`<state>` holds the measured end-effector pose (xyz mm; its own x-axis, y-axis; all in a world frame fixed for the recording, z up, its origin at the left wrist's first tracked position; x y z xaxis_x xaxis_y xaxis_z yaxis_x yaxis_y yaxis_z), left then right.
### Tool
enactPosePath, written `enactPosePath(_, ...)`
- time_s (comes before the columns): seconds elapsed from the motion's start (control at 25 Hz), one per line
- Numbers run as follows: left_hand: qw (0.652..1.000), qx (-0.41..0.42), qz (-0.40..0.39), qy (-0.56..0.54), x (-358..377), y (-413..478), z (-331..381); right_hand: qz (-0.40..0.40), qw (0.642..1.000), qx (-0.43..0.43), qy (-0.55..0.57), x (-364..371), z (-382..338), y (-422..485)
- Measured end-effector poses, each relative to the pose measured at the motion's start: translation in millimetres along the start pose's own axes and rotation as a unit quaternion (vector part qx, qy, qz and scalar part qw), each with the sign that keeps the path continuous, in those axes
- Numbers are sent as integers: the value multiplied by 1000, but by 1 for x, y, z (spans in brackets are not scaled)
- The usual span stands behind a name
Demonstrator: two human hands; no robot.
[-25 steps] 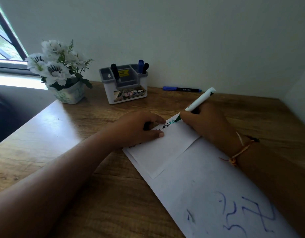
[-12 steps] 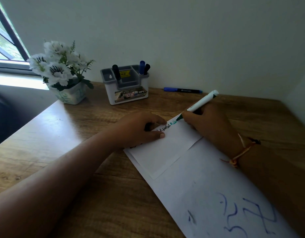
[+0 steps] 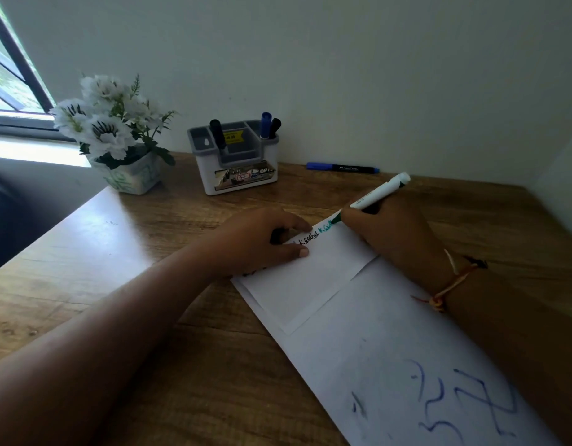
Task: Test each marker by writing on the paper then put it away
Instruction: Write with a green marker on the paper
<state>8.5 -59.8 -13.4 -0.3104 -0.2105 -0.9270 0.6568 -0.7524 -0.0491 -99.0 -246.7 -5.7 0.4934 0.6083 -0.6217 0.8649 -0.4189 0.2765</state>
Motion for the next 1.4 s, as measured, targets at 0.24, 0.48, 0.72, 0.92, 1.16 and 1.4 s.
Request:
enactPosePath(0.24, 1000, -2, 1, -2, -1, -1, 1, 8, 1000, 15, 6, 0, 0, 1)
enactPosePath(0.48, 1000, 5, 6, 3, 0, -2, 1, 21, 999, 20, 15, -3, 0, 0)
enactPosePath(0.72, 1000, 8, 7, 0, -1, -1, 1, 23, 999, 40, 11, 0, 1, 1)
enactPosePath(0.92, 1000, 7, 6, -8, 0, -1, -1, 18, 999, 47, 20, -1, 0, 1)
enactPosePath(1.16, 1000, 1, -1, 2, -2, -3, 2, 1, 999, 35, 15, -1, -3, 0)
enactPosePath(1.4, 1000, -8, -4, -4, -3, -6, 6, 48, 988, 83, 119, 0, 5, 7)
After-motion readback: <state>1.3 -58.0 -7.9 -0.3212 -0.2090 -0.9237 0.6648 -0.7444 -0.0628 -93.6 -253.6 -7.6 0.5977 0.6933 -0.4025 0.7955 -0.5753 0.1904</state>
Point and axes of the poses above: each hand's wrist, its own y-axis towards the middle knuckle, its own x-axis out of the palm, z = x × y, the point moved 1 cm from there along y, towards the middle knuckle, and after that the axes turned 9 degrees about -x, right-handed, at the moved point
